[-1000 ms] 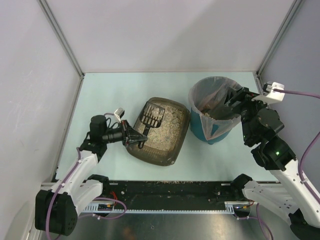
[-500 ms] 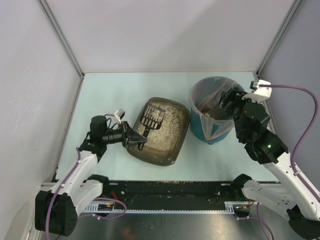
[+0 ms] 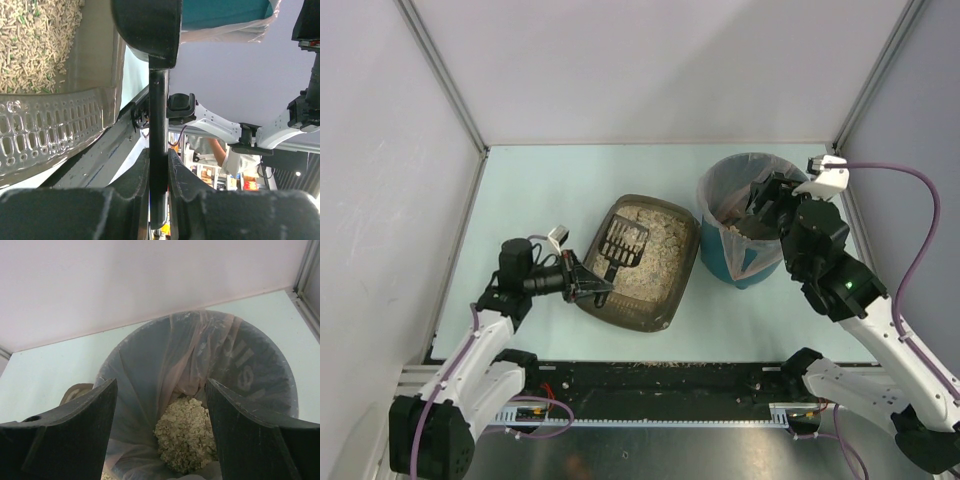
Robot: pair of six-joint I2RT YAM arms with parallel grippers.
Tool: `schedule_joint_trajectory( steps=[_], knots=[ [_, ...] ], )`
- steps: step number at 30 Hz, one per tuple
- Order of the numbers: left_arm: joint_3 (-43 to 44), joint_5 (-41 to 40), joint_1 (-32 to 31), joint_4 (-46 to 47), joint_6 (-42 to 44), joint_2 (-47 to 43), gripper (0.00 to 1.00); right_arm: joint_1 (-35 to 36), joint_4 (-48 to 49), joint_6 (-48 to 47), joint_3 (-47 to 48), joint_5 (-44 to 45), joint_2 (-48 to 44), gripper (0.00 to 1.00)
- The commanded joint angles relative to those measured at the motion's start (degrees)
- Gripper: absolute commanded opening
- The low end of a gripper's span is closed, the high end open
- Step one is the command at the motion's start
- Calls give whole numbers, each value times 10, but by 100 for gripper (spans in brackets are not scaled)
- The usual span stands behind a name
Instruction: Clean the litter box
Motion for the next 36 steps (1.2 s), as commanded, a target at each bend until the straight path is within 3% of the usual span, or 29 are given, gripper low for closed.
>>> schedule_joint_trajectory(
  steps=[1, 19, 31, 36],
  knots=[
    [17, 26, 0, -3, 8, -8, 0, 4, 31, 5, 13, -17, -1, 75],
    [38, 2, -6, -29, -56, -45, 0, 4, 31, 15, -11, -2, -19, 76],
    [90, -7, -8, -29, -112, -23, 0, 4, 59, 3, -28, 4, -34, 75],
    [137, -46, -41, -30, -134, -15, 0, 4, 66, -22, -29, 15, -36, 76]
  ],
)
